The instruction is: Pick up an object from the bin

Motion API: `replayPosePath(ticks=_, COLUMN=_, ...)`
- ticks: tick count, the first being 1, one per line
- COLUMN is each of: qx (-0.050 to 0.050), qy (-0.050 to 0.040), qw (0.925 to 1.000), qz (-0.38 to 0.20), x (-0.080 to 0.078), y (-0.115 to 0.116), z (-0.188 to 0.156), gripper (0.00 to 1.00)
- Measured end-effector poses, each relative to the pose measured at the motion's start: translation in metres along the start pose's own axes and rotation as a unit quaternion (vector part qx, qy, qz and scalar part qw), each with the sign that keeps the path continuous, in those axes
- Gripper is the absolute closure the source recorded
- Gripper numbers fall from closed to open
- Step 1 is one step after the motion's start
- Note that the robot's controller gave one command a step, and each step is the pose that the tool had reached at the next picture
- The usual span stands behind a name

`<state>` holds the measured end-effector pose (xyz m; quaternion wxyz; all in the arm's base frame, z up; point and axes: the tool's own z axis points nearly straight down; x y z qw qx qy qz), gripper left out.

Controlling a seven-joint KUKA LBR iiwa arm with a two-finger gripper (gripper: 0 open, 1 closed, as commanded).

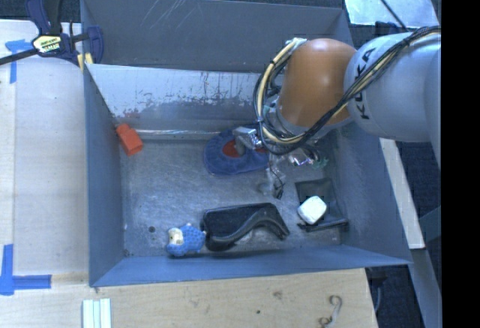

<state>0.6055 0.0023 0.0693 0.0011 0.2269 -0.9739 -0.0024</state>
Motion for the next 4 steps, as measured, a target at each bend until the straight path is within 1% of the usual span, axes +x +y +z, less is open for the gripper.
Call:
replayPosePath(ticks=1, qx=0.002, qy=-0.0011, qw=1.0, qz=0.003, x=0.0, y=-0.003, z=-0.003, gripper=1.0)
replayPosePath(ticks=2, qx=0.005, qy=-0.0061, qw=0.9998, qz=0.019, x=0.003, y=0.005, z=-0.124, gripper=1.0)
replayPosePath(ticks=3, qx=0.003, qy=-0.0034, qw=0.9989, qz=0.047, x=-0.007, y=0.034, z=0.0, gripper=1.0)
replayPosePath(ticks=4, qx=0.005, qy=-0.0069, qw=0.999, qz=0.045, x=-0.029, y=0.022, z=-0.142, gripper=1.0)
